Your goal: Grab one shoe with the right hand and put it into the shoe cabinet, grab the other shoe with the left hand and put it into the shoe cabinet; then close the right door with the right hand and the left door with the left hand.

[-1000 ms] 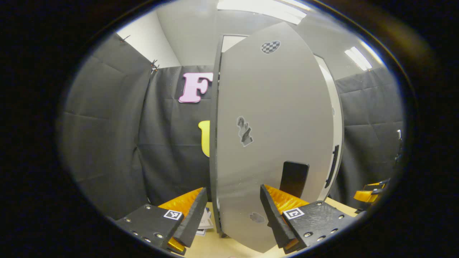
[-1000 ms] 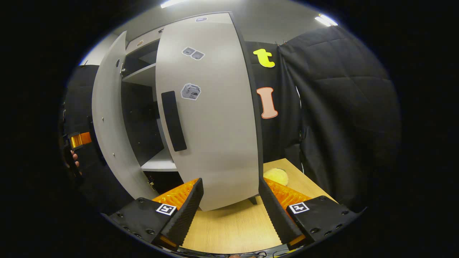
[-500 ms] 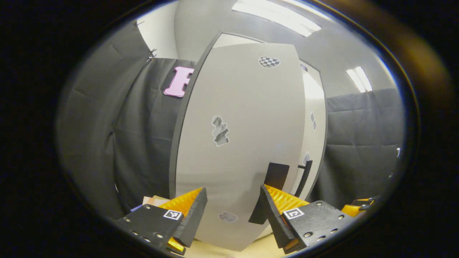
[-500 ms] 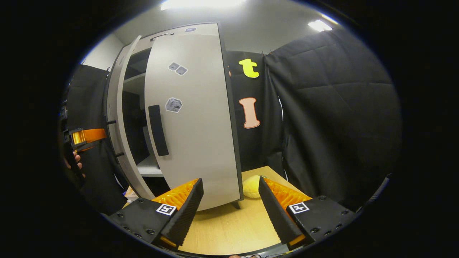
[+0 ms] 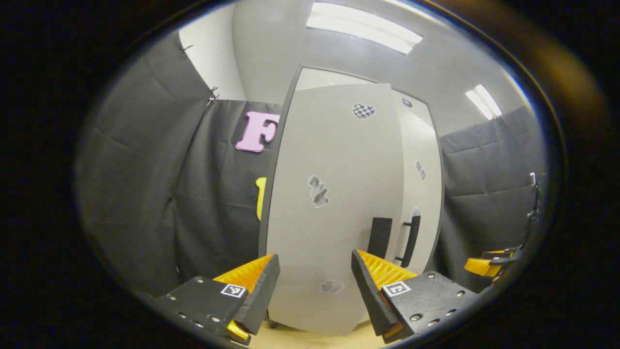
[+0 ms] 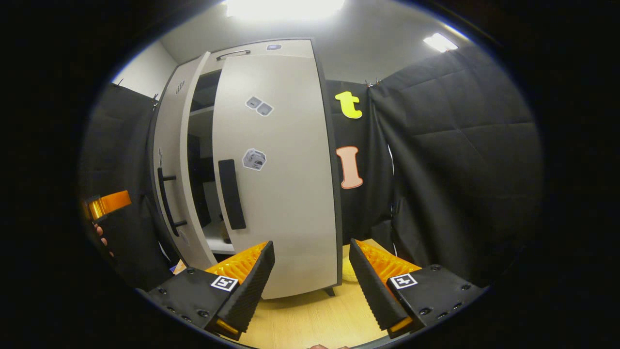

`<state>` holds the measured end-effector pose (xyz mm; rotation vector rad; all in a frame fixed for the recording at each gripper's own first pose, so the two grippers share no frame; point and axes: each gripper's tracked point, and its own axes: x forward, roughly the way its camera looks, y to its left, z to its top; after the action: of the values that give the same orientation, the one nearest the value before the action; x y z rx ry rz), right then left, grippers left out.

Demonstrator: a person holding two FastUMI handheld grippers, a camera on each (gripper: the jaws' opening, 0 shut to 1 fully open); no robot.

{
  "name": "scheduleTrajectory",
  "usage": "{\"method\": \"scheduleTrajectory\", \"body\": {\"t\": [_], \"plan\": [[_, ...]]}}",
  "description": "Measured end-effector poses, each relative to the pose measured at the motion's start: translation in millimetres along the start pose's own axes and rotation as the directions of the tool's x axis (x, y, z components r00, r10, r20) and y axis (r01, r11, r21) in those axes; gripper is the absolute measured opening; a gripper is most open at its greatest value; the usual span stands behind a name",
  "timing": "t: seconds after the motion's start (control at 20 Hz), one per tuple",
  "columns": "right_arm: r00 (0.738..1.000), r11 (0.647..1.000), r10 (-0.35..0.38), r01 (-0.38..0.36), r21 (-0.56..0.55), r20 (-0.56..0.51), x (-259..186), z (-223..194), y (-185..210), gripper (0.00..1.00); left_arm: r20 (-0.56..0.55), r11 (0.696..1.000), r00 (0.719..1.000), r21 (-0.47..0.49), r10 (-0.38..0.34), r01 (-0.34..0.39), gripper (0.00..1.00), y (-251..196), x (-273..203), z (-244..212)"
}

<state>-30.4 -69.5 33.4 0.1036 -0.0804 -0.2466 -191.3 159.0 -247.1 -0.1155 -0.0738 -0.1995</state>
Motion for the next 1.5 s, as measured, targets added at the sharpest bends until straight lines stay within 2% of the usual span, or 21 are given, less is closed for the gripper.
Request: {"method": "scheduleTrajectory", "body": {"t": [0.2,0.4,0.45,0.5,0.65,0.7,0.8,0.85,0.95,1.0,1.05,1.1,1.15,1.2,1.25,1.3,1.4,1.45,1.5], "plan": [[1.000,1.000,-0.005,0.004,-0.018,-0.013,-4,-21,13,0.98,-0.039,0.996,0.995,0.010,0.091,-0.091,0.86,25,-31,-44],[0.999,1.000,0.021,-0.022,-0.021,-0.043,-17,-43,25,0.98,-0.155,0.994,0.982,-0.001,0.107,-0.109,0.86,30,-55,-90],[0.999,0.999,0.021,-0.023,-0.033,-0.037,-16,-42,25,0.98,-0.184,0.995,0.978,-0.001,0.098,-0.100,0.89,29,-58,-100],[0.999,0.999,0.021,-0.023,-0.042,-0.038,-16,-41,24,0.98,-0.204,0.996,0.975,0.004,0.089,-0.090,0.86,29,-58,-106],[0.999,0.999,0.019,-0.020,-0.027,-0.037,-10,-37,22,0.98,-0.219,0.997,0.973,0.032,0.078,-0.073,0.86,29,-57,-109],[0.999,1.000,0.022,-0.023,-0.016,-0.036,-9,-36,22,0.98,-0.219,0.997,0.973,0.038,0.077,-0.070,0.90,28,-55,-109],[0.999,1.000,0.025,-0.026,-0.012,-0.033,-7,-34,23,0.98,-0.212,0.997,0.974,0.040,0.073,-0.066,0.86,26,-50,-107],[0.999,0.999,0.025,-0.026,-0.026,-0.031,-7,-34,22,0.98,-0.207,0.997,0.976,0.040,0.071,-0.064,0.89,25,-46,-104],[1.000,0.997,0.010,-0.011,-0.076,-0.017,-6,-29,14,0.98,-0.193,0.998,0.979,0.043,0.063,-0.056,0.86,21,-40,-97],[1.000,0.996,0.003,-0.004,-0.090,-0.013,-3,-26,9,0.98,-0.183,0.997,0.981,0.046,0.062,-0.054,0.79,20,-36,-94],[1.000,0.996,0.000,-0.002,-0.093,-0.016,0,-23,7,0.98,-0.171,0.997,0.983,0.049,0.068,-0.060,0.86,20,-34,-92],[1.000,0.996,-0.004,0.002,-0.086,-0.022,2,-21,3,0.98,-0.159,0.996,0.984,0.049,0.077,-0.070,0.79,20,-32,-90],[1.000,0.997,-0.010,0.007,-0.075,-0.028,5,-19,1,0.98,-0.152,0.997,0.986,0.044,0.071,-0.065,0.86,18,-28,-89],[0.999,0.998,-0.016,0.013,-0.066,-0.040,5,-18,-2,0.98,-0.155,0.998,0.986,0.040,0.057,-0.052,0.86,12,-24,-90],[0.998,0.998,-0.018,0.014,-0.066,-0.059,4,-20,-4,0.98,-0.156,0.998,0.987,0.037,0.049,-0.043,0.93,9,-19,-89],[0.997,0.997,-0.021,0.015,-0.079,-0.077,4,-21,-6,0.98,-0.157,0.999,0.987,0.033,0.044,-0.040,0.86,8,-13,-87],[0.995,0.993,-0.022,0.010,-0.114,-0.100,3,-19,-12,0.98,-0.170,0.999,0.985,0.029,0.030,-0.026,0.86,5,0,-84],[0.995,0.992,-0.019,0.006,-0.122,-0.101,1,-17,-15,0.98,-0.172,0.999,0.985,0.029,0.021,-0.016,0.93,2,7,-82],[0.995,0.992,-0.018,0.006,-0.125,-0.094,1,-12,-17,0.98,-0.174,0.999,0.985,0.032,0.015,-0.010,0.93,0,13,-80]]}}
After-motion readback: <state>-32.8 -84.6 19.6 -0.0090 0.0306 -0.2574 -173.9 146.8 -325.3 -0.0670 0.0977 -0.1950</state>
